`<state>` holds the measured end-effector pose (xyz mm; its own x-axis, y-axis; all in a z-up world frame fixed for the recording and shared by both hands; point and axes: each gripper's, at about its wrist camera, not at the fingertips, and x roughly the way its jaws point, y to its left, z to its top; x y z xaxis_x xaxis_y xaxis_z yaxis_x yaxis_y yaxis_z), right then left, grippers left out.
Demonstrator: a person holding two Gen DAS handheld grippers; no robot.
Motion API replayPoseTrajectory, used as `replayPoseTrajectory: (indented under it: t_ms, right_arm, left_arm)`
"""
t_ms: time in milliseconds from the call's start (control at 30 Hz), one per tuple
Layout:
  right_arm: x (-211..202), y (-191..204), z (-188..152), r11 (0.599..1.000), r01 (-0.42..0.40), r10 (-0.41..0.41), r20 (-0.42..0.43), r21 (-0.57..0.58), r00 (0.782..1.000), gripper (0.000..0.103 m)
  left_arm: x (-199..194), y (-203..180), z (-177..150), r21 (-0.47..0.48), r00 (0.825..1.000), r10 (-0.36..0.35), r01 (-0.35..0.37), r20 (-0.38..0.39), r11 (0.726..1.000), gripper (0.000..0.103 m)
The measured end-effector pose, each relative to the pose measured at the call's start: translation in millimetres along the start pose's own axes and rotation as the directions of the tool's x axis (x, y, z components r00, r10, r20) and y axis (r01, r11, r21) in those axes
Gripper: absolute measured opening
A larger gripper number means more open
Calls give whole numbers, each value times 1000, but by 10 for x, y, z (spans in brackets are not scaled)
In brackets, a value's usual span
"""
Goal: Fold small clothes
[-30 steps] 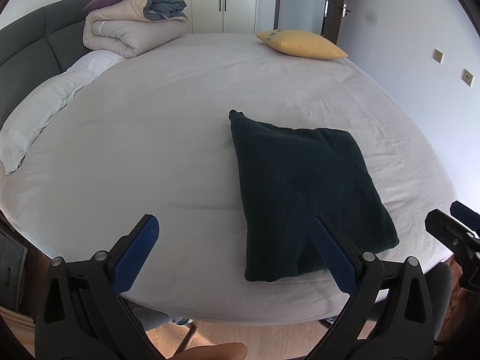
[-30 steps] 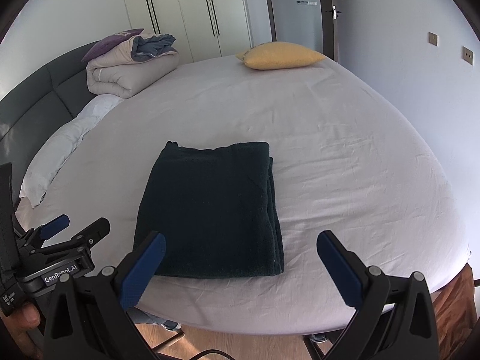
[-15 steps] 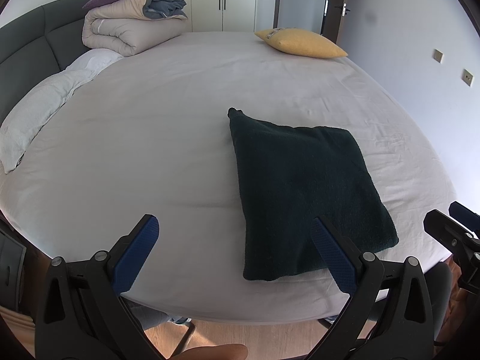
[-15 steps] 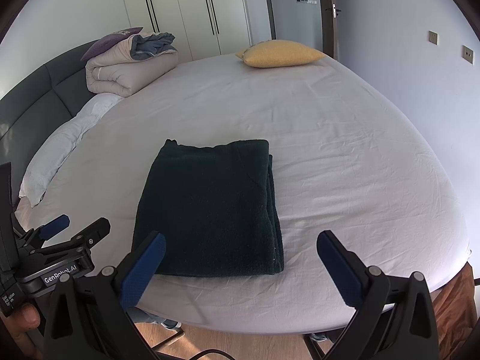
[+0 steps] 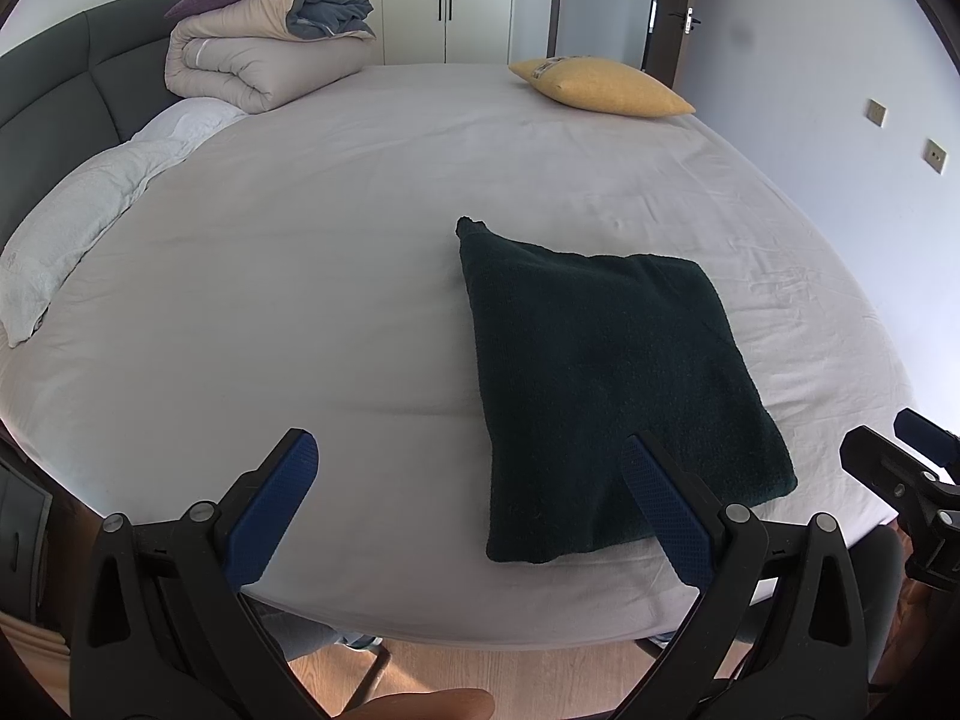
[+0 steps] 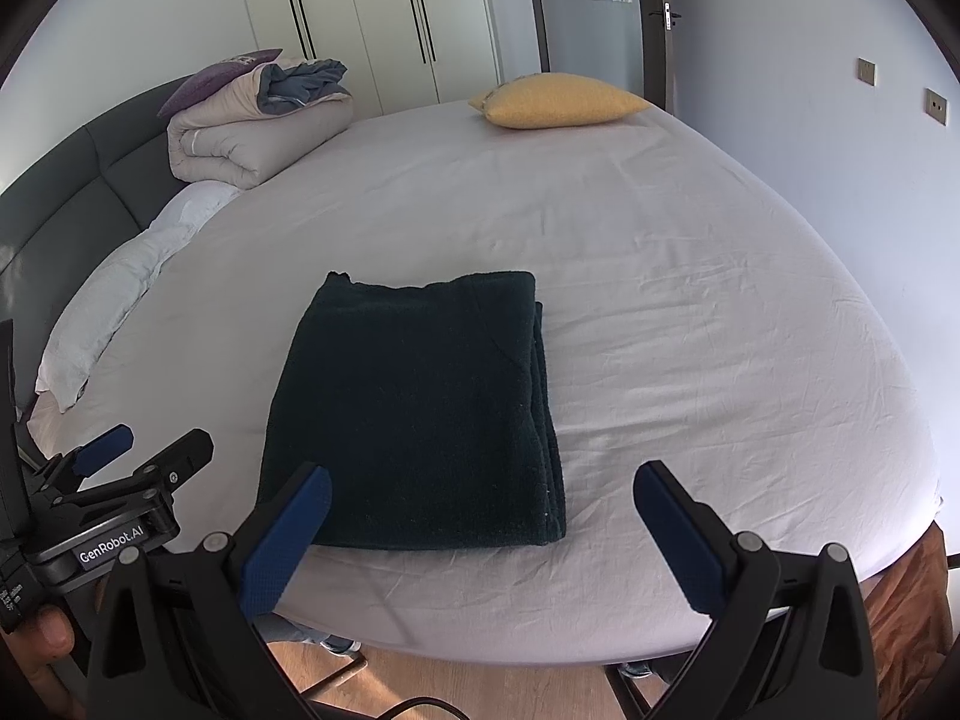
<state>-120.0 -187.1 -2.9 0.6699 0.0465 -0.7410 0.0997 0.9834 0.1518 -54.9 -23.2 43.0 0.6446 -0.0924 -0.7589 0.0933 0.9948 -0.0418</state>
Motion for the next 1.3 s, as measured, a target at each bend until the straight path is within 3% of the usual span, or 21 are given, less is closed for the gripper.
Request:
replayPoseTrajectory:
  t_ms: [1300]
  right_arm:
    - [37,-58,29,1000,31,-31,-14,2,999,103]
  left_arm:
    - [4,19,10,-4,1000,1,-1,0,1000,103]
